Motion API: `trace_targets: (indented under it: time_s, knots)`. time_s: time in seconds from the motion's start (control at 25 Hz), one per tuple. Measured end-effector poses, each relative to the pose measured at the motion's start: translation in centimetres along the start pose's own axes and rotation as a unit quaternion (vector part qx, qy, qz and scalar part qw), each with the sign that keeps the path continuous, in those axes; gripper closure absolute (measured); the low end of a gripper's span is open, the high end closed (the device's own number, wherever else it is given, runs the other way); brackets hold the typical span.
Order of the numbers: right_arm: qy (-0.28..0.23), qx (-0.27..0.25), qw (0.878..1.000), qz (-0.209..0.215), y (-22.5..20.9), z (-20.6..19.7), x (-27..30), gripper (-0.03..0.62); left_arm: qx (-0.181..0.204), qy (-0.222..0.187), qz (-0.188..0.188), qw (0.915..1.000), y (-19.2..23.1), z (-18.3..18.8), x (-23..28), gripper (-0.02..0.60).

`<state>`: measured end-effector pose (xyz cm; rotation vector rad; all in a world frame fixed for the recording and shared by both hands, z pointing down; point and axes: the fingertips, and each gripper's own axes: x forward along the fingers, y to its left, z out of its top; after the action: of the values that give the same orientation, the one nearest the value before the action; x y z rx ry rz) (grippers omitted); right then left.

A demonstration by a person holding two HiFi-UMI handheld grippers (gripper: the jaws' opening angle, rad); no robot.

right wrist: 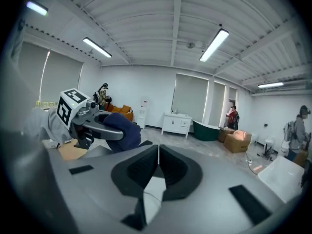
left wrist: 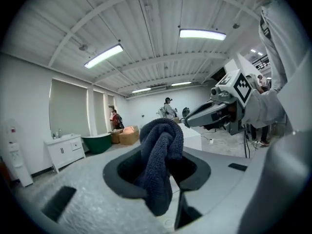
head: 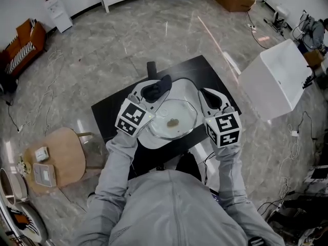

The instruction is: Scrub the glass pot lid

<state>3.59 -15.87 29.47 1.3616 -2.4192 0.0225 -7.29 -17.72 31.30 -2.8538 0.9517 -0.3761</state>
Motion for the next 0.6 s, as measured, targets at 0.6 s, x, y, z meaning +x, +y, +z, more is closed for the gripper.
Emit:
trace_targets:
  time_s: [0.6]
  knots:
    - [-0.068,-0.038,0.997,0.000,0.9,7.0,-1.7,0.563,0.049,-0.020,0.120,0.9914,4.4,6.1,-6.8,0.451]
